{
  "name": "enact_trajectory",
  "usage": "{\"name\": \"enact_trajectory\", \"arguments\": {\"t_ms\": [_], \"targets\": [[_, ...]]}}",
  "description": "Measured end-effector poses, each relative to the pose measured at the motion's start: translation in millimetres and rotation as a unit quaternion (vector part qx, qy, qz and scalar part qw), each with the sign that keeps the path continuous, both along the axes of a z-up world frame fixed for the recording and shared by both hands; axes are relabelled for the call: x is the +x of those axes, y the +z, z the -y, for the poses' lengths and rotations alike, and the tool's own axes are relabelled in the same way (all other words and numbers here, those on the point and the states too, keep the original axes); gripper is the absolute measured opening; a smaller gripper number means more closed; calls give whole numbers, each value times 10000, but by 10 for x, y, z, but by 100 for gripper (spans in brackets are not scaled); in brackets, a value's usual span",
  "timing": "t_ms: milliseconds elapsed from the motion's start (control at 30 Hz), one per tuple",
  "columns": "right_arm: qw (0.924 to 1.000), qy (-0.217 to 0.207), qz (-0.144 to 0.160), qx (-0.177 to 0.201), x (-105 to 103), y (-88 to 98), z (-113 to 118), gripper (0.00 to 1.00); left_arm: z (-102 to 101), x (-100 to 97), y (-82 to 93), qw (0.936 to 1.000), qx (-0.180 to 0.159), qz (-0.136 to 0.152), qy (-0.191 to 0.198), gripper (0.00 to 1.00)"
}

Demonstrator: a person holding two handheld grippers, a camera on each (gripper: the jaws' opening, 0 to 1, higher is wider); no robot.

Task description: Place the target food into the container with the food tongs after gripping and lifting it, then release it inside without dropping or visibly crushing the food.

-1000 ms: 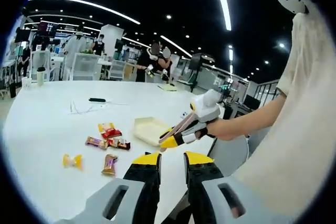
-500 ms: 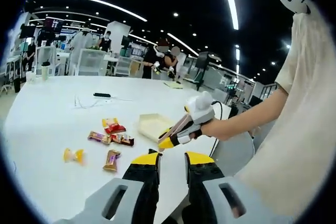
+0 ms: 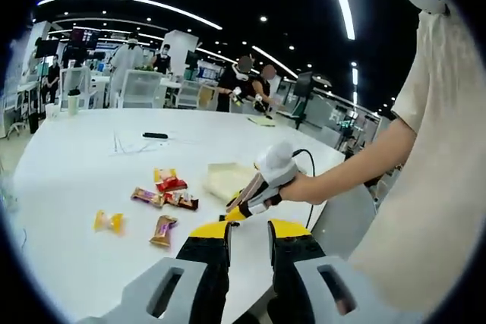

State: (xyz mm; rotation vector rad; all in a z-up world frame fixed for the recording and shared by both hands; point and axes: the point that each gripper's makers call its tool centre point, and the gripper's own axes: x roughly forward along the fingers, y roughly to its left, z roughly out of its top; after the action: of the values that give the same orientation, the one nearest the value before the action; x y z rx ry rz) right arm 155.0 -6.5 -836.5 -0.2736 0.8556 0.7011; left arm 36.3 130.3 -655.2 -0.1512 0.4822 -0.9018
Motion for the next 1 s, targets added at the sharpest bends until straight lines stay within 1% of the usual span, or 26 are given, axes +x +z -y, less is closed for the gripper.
{"name": "enact_trajectory", "arguments": {"t_ms": [33,167,267,400,567,767,1000], "targets": [[10000,2,-44,-69,-18,-43,19,27,-8,-8,-9,10000,3,-27,21,18],[9999,67,-85,-120,-82,-92,28,26,-27,-22,-45,9999,42,-98,25,18],[9999,35,-89,-115,-71,-86,22,26,-27,-13,-46,9999,52,-109,13,18],[9994,228,-52,-255,-72,-92,-25,24,-4,15,-35,9999,50,-107,-6,18],[9988,306,-73,-368,-72,-94,-54,21,28,35,-13,9999,37,-88,-76,17],[9960,629,86,-630,-71,-94,-67,18,18,52,-5,9999,20,-78,-78,17],[9954,650,162,-680,-74,-86,-49,17,-22,32,-13,10000,-8,-92,-19,17]]}}
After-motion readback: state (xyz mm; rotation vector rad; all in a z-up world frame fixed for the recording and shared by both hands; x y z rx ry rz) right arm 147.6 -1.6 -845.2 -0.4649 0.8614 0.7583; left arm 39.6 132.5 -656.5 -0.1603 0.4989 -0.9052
